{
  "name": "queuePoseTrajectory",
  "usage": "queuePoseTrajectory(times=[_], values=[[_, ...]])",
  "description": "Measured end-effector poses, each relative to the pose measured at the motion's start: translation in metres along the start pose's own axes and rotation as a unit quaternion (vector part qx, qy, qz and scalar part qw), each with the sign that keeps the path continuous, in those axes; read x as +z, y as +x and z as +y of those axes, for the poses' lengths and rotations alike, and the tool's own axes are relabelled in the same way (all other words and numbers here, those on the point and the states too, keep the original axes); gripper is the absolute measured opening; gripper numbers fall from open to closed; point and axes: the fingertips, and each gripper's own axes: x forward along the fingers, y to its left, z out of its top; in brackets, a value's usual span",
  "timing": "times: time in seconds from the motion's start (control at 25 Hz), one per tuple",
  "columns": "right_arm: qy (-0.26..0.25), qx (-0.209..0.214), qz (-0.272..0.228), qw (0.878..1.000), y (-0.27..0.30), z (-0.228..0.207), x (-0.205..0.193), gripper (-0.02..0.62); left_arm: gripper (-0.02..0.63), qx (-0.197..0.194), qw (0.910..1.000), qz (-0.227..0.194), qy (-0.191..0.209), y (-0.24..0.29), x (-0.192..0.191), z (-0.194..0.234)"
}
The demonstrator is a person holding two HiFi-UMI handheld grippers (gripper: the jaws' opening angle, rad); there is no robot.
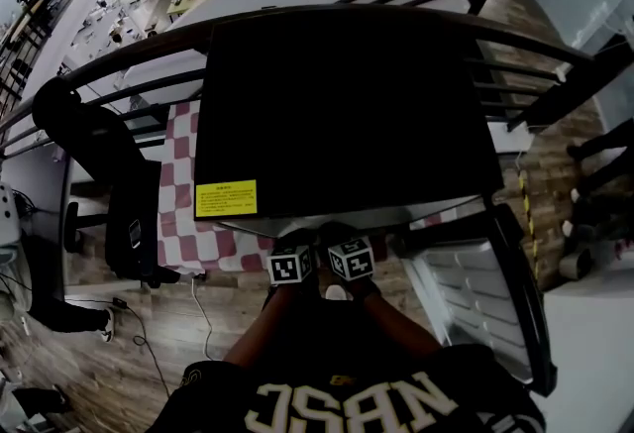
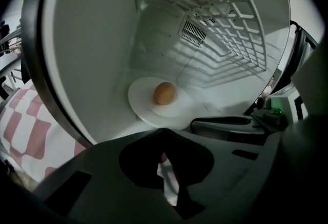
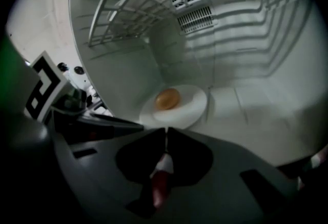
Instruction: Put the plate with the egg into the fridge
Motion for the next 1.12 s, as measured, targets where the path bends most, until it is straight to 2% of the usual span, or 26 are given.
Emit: queuePoseTrajectory(times=[0.2,0.68,0.92,1.12], values=[[-0.002,-0.006,-0.002,1.0,0.004,-0.008,0.005,0.035,0.02,-0.012,0.9999,-0.006,-0.01,0.008,0.006,-0.003],[-0.01,-0.002,-0.005,1.0,0.014,-0.018,0.019,0.034,0.02,0.001,0.9998,0.006,-0.018,0.016,0.011,0.003],[-0.012,0.0,-0.004,1.0,0.017,-0.02,0.022,0.035,0.02,-0.001,0.9997,0.0,-0.025,0.018,0.016,0.004],[-0.012,-0.004,-0.009,1.0,0.002,-0.019,0.021,0.035,0.02,-0.005,0.9991,-0.023,-0.036,0.008,0.019,-0.001]])
